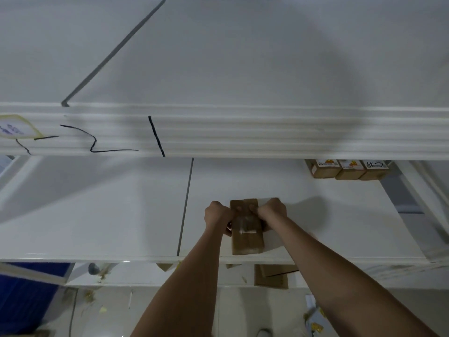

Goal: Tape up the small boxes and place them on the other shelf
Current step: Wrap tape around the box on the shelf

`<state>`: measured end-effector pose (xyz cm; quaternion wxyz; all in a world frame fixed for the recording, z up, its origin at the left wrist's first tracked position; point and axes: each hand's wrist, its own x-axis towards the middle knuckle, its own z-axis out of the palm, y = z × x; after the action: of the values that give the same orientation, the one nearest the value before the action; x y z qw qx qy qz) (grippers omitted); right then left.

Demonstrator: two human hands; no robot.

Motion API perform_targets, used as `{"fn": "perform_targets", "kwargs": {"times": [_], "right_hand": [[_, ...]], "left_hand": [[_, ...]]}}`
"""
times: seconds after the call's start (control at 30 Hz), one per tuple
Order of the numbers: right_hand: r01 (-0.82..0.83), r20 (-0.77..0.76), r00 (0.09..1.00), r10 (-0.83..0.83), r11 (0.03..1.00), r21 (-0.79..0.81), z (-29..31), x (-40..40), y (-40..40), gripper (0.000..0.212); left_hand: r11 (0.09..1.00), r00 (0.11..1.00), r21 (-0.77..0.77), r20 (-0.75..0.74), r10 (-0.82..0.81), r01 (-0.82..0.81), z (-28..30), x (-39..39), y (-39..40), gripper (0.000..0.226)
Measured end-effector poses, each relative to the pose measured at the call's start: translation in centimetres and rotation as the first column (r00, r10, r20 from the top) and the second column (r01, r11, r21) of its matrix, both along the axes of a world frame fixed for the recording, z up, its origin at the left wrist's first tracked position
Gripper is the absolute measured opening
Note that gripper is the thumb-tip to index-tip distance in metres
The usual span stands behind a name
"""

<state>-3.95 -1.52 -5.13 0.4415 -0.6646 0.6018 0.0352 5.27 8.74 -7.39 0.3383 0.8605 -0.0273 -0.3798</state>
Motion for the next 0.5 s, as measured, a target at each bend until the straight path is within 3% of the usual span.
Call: {"fn": "perform_targets", "kwargs": {"times": [0.2,0.3,0.4,0.5], "right_hand": [[-0.022,-0.043,0.999,0.018,0.996,-0.085,-0.3,0.3,0.5,0.025],[-0.042,-0.013,0.999,0.041,0.994,-0.101,-0.3,-0.1,0.8,0.031],[-0.107,-0.035,0.994,0.106,0.994,-0.033,0.0,-1.0,1.0,0.019],[-0.166,-0.053,0.985,0.164,0.985,-0.036,-0.9,-2.4,1.5,0.003]], "left_hand": [[0.999,0.991,-0.006,0.129,0.035,-0.034,-0.9,-1.1,0.3,0.027],[0.998,0.997,-0.036,0.063,0.048,-0.046,-0.2,-1.2,0.8,0.025],[0.998,1.000,-0.056,-0.030,0.000,-0.002,0.4,-1.2,1.3,0.032],[0.998,1.000,-0.066,0.008,0.002,-0.002,-0.3,-2.0,2.2,0.023]]}}
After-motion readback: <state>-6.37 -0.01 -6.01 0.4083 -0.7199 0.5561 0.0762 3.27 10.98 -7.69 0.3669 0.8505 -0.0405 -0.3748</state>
